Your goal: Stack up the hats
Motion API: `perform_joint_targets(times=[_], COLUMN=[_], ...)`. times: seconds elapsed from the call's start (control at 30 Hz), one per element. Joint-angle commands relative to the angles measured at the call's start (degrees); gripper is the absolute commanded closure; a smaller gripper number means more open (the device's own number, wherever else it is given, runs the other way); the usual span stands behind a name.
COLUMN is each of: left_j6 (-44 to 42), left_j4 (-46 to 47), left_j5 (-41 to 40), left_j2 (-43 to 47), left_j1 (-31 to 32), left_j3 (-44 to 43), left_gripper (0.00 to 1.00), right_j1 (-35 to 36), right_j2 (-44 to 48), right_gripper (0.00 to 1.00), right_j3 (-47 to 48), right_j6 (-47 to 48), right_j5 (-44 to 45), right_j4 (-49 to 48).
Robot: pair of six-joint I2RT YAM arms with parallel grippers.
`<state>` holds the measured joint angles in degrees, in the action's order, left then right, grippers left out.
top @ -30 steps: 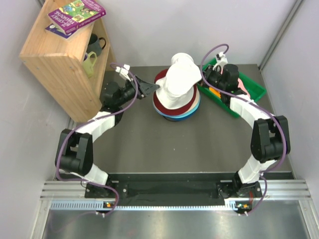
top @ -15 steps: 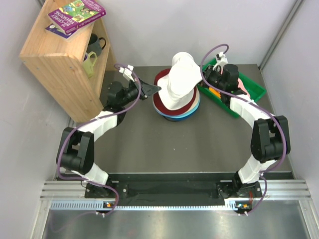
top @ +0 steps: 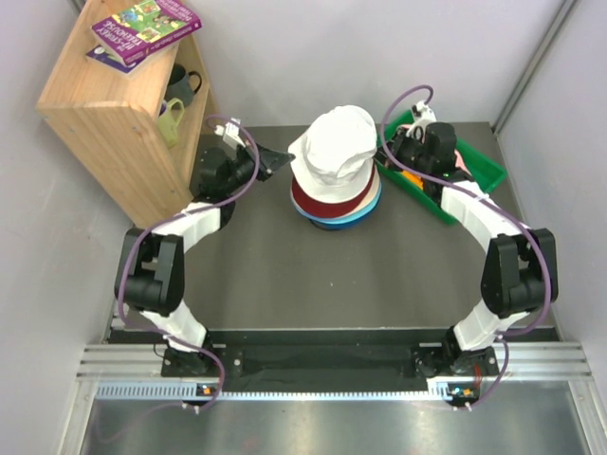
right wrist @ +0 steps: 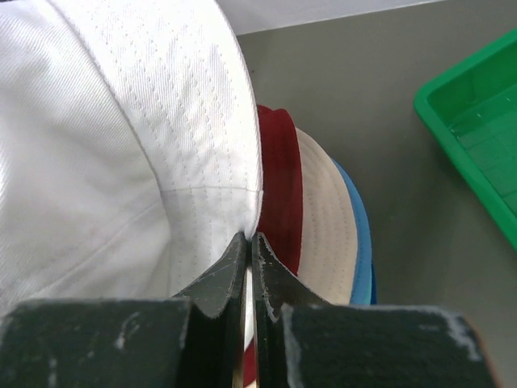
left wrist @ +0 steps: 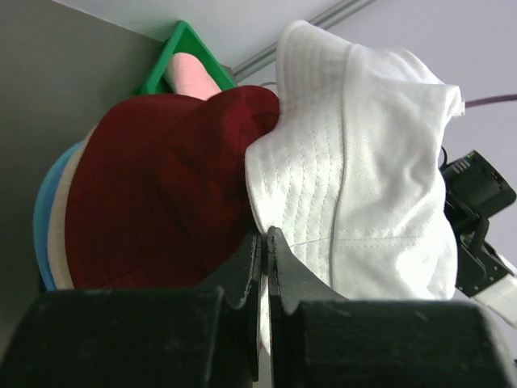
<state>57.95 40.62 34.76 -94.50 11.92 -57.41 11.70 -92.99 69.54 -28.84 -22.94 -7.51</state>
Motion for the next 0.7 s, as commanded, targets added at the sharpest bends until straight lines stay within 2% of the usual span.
perform_joint_targets(times=[0.0,0.4,0.67], left_j6=[1.46,4.53,0.85], left_j4=[2.97,6.49,2.80], left_j5=[-0.75,1.62,1.27], left_j2=[-4.45,-13.77,-15.10], left_j1=[-1.55,-2.87,-2.96], left_j3=[-4.37,-3.06,-2.36], left_gripper=[1.00,1.00,1.00], right_j1=[0.34,0.60,3.32], right_j2=[2.64,4.92,8.09], right_gripper=[1.00,1.00,1.00], right_j3=[2.27,-0.80,-3.09], right_j6=[3.17,4.76,5.02], right_j5=[3.16,4.22,5.18], right_j4=[2.49,4.17,4.78])
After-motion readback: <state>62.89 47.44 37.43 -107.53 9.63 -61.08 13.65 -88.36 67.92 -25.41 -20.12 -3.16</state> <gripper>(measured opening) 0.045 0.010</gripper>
